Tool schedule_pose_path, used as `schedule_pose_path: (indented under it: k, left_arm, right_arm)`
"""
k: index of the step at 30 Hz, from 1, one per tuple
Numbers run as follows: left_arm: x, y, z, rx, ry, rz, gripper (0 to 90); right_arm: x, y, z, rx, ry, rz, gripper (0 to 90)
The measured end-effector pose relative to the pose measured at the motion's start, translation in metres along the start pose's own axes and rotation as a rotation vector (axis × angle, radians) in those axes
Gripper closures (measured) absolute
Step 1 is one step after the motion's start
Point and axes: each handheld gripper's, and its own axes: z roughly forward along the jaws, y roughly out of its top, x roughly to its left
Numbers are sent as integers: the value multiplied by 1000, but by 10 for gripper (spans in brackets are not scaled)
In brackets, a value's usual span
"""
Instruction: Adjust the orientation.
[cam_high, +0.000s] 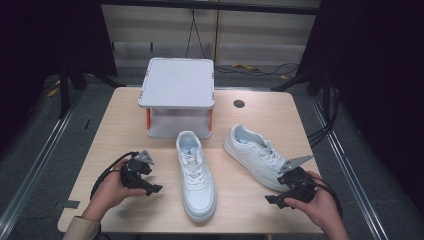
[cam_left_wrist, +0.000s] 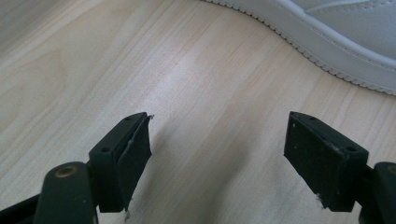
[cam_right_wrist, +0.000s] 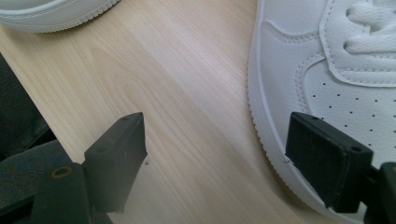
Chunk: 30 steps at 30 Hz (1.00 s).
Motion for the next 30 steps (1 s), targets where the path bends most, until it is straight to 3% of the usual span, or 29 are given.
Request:
schedule_pose_path:
  k: [11, 17, 18, 19, 21, 23, 25, 30]
  left_arm:
    - [-2, 16, -15, -5, -6, 48, 225]
    - [-4, 48, -26, 12, 0, 116, 225]
    - [-5, 61, -31, 35, 0, 159, 225]
    - [-5, 61, -31, 35, 0, 159, 225]
    - [-9, 79, -34, 54, -7, 189, 224]
    - [-11, 85, -34, 55, -10, 190, 224]
    - [-17, 101, -33, 88, -20, 239, 224]
    - [-29, 118, -28, 103, -48, 292, 226]
  right_arm:
    - [-4, -4, 6, 14, 12, 16, 200]
    - [-4, -4, 5, 16, 14, 19, 202]
    - [-4, -4, 5, 17, 16, 20, 202]
    - [-3, -4, 5, 18, 21, 23, 202]
    - [-3, -4, 6, 21, 25, 20, 202]
    - [-3, -4, 7, 24, 27, 21, 202]
    - [-4, -5, 8, 25, 30, 16, 202]
    - [-4, -5, 7, 24, 30, 18, 203]
